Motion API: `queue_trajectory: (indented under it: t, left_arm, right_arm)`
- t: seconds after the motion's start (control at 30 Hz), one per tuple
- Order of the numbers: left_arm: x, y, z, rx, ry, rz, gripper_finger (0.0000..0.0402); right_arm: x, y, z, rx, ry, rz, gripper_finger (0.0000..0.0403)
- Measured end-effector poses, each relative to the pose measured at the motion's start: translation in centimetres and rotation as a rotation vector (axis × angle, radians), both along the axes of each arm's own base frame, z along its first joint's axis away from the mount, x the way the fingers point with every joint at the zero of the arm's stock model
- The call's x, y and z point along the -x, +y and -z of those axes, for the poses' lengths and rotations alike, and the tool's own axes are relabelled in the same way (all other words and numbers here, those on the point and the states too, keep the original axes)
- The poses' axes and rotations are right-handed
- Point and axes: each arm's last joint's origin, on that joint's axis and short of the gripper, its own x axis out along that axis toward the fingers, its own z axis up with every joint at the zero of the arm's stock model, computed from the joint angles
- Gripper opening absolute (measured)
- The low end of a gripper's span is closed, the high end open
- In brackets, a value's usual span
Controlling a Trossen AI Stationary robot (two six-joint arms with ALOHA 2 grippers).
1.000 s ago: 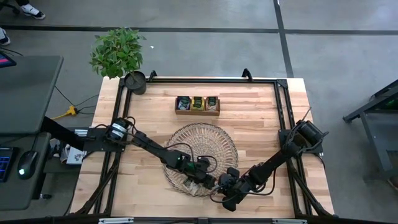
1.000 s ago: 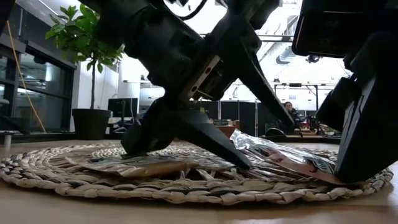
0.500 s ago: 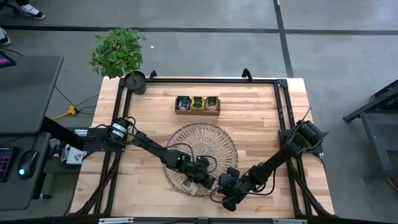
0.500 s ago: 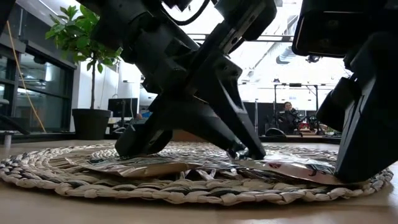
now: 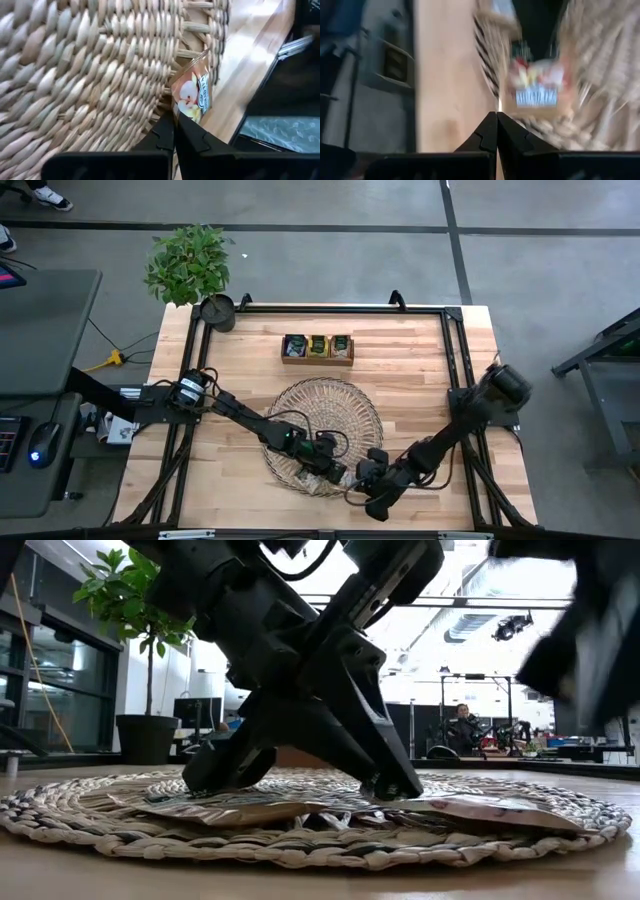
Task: Pick & Place Tea
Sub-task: Put the brown tea bag in the right section of the wooden organizer
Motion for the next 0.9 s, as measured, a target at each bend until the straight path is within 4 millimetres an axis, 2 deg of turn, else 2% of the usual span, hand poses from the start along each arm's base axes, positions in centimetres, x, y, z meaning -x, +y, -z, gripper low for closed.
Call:
queue_trajectory:
  t: [0.13, 0.3, 0.47, 0.57, 0.67, 0.8, 0.9]
  left_arm:
    - [0.0, 0.0, 0.0, 0.008, 0.0, 0.01, 0.0001]
    - [-0.3, 0.4, -0.3, -0.015, -0.023, 0.066, 0.0]
    - [-1.6, 1.6, -3.2, -0.052, -0.115, 0.117, 0.0]
    - [-2.1, 2.5, -4.6, -0.119, -0.093, 0.185, 0.0]
    - [-3.2, 3.5, -7.8, -0.183, -0.129, 0.257, 0.0]
    - [-3.5, 5.4, -10.4, -0.326, -0.027, 0.373, 0.0]
    - [-3.6, 7.3, -13.6, -0.406, -0.019, 0.438, 0.0]
  right_arm:
    - [0.6, -0.8, -3.8, -0.005, -0.075, -0.023, 0.0]
    - [2.4, -2.0, -8.2, -0.012, -0.133, -0.065, 0.0]
    - [4.5, -3.4, -11.0, 0.003, -0.132, -0.124, 0.0]
    - [5.7, -4.0, -11.9, 0.017, -0.105, -0.14, 0.0]
    - [6.7, -4.4, -12.1, 0.074, -0.072, -0.151, 0.0]
    - [7.9, -4.8, -11.8, 0.148, -0.001, -0.162, 0.0]
    - [8.5, -4.9, -11.4, 0.178, 0.058, -0.171, 0.0]
